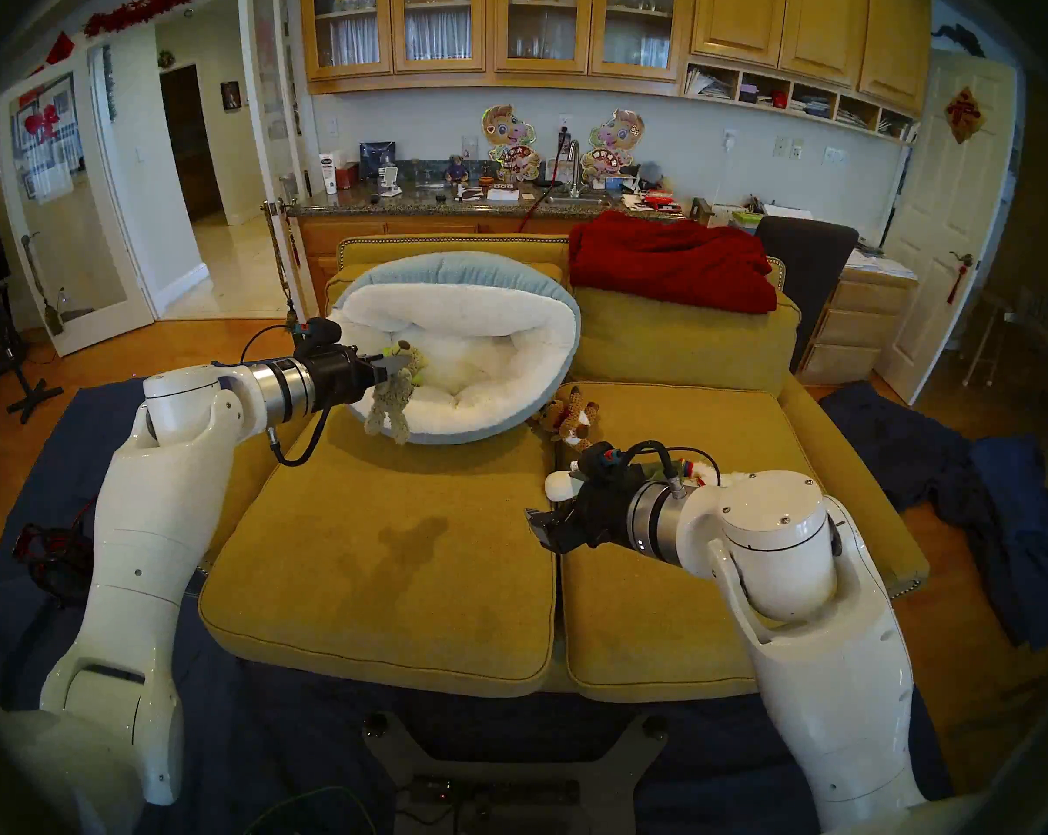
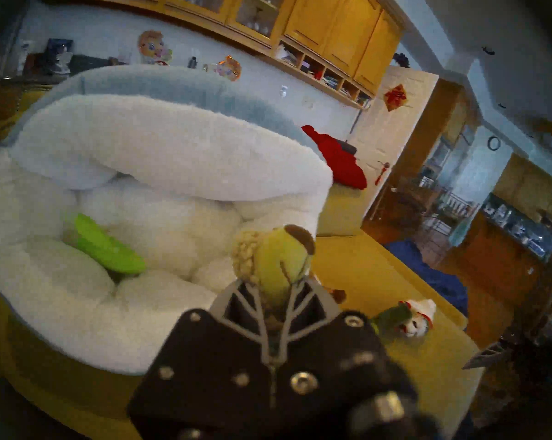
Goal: Put toys into dog bed
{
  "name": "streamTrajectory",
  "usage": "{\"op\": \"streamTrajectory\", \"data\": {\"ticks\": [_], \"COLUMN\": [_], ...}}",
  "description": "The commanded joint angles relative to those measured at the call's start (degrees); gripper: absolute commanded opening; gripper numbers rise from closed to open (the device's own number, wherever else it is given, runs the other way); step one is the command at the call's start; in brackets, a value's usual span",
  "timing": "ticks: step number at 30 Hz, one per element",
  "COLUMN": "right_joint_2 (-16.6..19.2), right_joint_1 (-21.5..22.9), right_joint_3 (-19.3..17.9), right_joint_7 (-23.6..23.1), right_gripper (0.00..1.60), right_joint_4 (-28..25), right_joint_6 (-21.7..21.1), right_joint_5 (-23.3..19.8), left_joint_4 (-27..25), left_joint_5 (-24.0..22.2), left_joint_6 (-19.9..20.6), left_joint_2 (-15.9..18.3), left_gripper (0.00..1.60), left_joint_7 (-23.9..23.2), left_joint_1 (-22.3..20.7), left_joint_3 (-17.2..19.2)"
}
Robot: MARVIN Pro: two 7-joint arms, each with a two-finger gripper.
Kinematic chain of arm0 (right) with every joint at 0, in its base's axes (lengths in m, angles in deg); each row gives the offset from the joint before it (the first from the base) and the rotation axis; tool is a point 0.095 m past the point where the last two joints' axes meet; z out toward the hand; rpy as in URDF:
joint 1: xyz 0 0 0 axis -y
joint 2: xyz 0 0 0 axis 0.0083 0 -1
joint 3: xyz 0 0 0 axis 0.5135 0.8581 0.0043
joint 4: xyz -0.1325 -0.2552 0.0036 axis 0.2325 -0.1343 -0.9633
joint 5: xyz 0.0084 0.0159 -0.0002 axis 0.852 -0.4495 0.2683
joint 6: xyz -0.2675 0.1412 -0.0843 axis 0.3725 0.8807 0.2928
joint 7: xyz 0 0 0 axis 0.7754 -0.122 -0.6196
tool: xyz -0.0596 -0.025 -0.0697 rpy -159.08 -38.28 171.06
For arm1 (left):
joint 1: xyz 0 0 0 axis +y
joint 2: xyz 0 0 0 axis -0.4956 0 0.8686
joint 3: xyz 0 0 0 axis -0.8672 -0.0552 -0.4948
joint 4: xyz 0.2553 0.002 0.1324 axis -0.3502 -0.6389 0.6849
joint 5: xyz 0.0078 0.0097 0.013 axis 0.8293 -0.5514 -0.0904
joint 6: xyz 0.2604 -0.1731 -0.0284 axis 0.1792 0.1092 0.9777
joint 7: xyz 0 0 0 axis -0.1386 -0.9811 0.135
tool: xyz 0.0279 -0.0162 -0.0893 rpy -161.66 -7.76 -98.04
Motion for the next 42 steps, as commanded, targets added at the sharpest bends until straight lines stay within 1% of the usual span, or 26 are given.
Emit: {"op": "streamTrajectory", "data": {"ticks": [1,3,6,9,14,16,22,31,32,42], "right_joint_2": [-0.52,-0.53,-0.56,-0.56,-0.61,-0.62,-0.66,-0.71,-0.74,-0.82], "right_joint_1": [1.29,1.26,1.21,1.18,1.12,1.11,1.07,1.00,1.00,1.00], "right_joint_3": [-0.21,-0.22,-0.22,-0.22,-0.21,-0.21,-0.20,-0.18,-0.18,-0.17], "right_joint_7": [0.05,0.10,0.21,0.26,0.44,0.46,0.67,0.93,1.02,1.30], "right_gripper": [1.60,1.60,1.60,1.60,1.60,1.60,1.60,1.60,1.60,1.60], "right_joint_4": [-1.16,-1.07,-0.92,-0.83,-0.53,-0.48,-0.18,0.26,0.38,0.78], "right_joint_6": [0.60,0.58,0.55,0.54,0.50,0.50,0.48,0.45,0.45,0.45], "right_joint_5": [-0.31,-0.37,-0.48,-0.53,-0.71,-0.73,-0.93,-1.18,-1.24,-1.47], "left_joint_4": [1.09,1.23,2.51,2.57,5.35,5.70,9.77,15.18,16.55,20.48], "left_joint_5": [0.89,1.20,1.76,1.94,2.91,3.04,3.92,4.66,4.79,4.89], "left_joint_6": [-1.90,-2.12,-2.22,-2.48,-2.55,-2.62,-2.62,-2.78,-2.82,-3.15], "left_joint_2": [-2.33,-2.99,-4.32,-4.93,-6.32,-6.51,-7.81,-9.10,-9.54,-11.50], "left_gripper": [0.00,0.00,0.00,0.00,0.00,0.00,0.00,0.00,0.00,0.00], "left_joint_7": [2.82,3.73,5.22,5.91,8.26,8.54,10.43,12.87,13.52,15.92], "left_joint_1": [-6.77,-6.94,-8.65,-8.58,-11.18,-11.34,-13.99,-16.71,-17.63,-20.51], "left_joint_3": [-1.48,-1.87,-2.80,-2.93,-3.68,-3.68,-3.92,-3.70,-3.69,-3.85]}}
